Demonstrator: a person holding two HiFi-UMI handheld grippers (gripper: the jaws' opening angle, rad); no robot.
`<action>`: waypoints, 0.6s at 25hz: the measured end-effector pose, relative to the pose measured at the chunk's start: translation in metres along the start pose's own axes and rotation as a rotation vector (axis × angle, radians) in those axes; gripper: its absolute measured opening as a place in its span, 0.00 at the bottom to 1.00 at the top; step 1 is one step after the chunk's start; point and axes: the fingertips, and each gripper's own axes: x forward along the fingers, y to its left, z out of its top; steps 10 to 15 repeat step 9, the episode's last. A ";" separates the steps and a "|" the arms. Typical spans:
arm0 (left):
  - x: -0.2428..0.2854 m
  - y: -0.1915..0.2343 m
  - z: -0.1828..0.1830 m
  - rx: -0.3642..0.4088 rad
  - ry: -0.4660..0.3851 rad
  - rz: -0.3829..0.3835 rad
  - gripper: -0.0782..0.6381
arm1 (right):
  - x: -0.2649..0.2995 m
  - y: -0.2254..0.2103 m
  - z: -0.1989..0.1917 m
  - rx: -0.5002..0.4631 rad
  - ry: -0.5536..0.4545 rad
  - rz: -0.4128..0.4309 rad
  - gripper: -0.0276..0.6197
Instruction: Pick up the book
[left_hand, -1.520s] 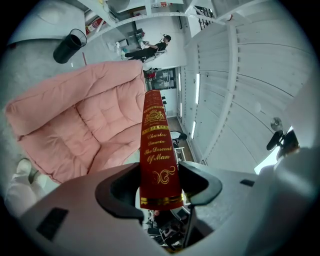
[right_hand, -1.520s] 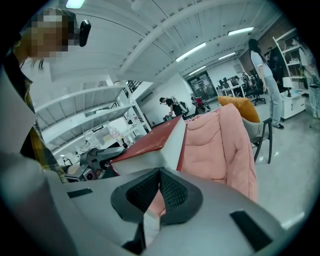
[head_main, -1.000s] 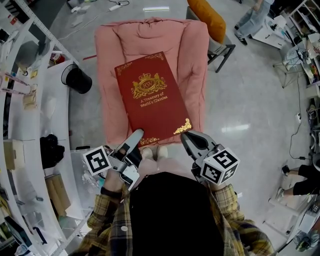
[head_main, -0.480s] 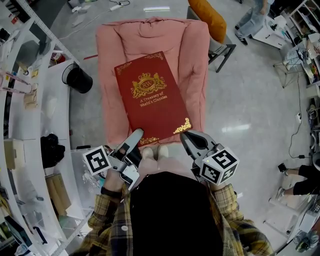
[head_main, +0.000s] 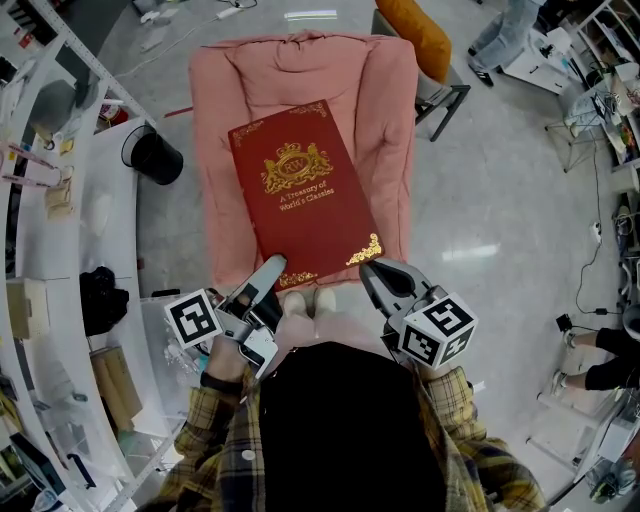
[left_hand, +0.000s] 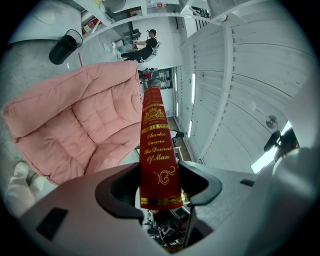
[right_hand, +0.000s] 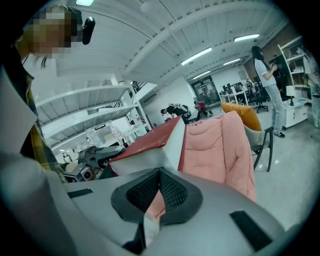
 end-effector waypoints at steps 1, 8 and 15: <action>0.000 0.000 0.000 0.000 0.001 0.000 0.45 | 0.000 0.000 0.000 0.000 0.000 0.000 0.07; 0.001 0.001 0.001 0.001 0.005 0.005 0.45 | 0.002 -0.001 0.000 0.002 0.001 0.001 0.07; 0.002 0.001 0.002 0.001 0.006 0.006 0.45 | 0.002 -0.002 0.000 0.002 0.002 0.001 0.07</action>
